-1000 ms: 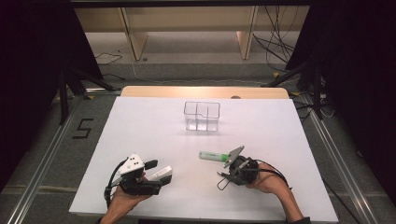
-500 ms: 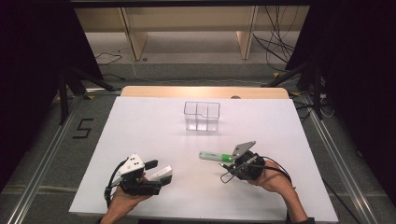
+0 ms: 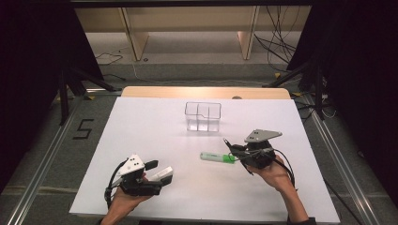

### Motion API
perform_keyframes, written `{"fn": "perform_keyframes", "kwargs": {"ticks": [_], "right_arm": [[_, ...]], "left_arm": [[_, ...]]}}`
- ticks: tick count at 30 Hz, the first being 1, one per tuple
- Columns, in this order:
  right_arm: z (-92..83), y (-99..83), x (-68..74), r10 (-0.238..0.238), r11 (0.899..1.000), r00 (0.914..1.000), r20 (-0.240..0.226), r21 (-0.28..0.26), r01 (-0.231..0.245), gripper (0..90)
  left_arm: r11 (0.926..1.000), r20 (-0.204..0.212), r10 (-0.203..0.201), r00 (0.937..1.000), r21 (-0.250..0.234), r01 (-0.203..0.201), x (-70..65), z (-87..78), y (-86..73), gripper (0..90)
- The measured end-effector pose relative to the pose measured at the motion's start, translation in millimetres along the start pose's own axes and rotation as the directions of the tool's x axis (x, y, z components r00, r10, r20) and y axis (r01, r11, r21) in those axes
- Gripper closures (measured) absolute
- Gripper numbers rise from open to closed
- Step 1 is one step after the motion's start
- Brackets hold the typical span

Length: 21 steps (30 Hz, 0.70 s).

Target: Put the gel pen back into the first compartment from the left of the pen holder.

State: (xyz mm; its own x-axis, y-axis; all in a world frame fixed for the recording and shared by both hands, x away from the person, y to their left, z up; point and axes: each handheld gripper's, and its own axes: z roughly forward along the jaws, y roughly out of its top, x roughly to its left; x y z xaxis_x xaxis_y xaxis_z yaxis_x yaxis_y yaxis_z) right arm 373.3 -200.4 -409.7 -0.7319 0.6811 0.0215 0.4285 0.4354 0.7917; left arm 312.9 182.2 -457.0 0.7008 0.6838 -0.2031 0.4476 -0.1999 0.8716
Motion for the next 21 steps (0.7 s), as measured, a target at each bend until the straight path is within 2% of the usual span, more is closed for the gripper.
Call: {"fn": "perform_keyframes", "kwargs": {"ticks": [3, 8, 9, 12, 15, 21], "right_arm": [[0.6, 4.4, -2.0, 0.034, 0.998, 0.9992, 0.024, -0.047, -0.032, 79.8], [3.9, 12.9, -3.6, 0.074, 0.993, 0.9967, 0.034, -0.097, -0.07, 79.9], [5.9, 18.3, -4.9, 0.095, 0.988, 0.9949, 0.032, -0.125, -0.091, 79.9], [8.6, 24.4, -6.5, 0.113, 0.984, 0.9932, 0.027, -0.141, -0.108, 79.9], [14.2, 37.1, -8.2, 0.144, 0.973, 0.9893, 0.025, -0.187, -0.137, 79.8], [25.3, 54.1, -7.4, 0.157, 0.963, 0.9871, 0.033, -0.228, -0.145, 79.8]], "left_arm": [[0.9999, 0.005, -0.012, 0.9999, 0.001, 0.012, 0.3, 0.4, -0.1, 17.9], [0.9999, 0.003, -0.014, 0.9999, -0.001, 0.014, 1.1, 0.4, -0.3, 17.8], [0.9998, 0.002, -0.019, 0.9998, -0.002, 0.019, 1.2, 0.4, -0.3, 17.8], [0.9998, 0.0, -0.018, 0.9998, 0.0, 0.018, 1.5, 0.3, -0.3, 17.8], [0.9998, 0.002, -0.02, 0.9998, 0.0, 0.02, 1.3, 0.6, -0.6, 17.8], [0.9999, 0.005, -0.014, 0.9999, 0.006, 0.014, 0.6, 0.9, -0.7, 17.8]]}}
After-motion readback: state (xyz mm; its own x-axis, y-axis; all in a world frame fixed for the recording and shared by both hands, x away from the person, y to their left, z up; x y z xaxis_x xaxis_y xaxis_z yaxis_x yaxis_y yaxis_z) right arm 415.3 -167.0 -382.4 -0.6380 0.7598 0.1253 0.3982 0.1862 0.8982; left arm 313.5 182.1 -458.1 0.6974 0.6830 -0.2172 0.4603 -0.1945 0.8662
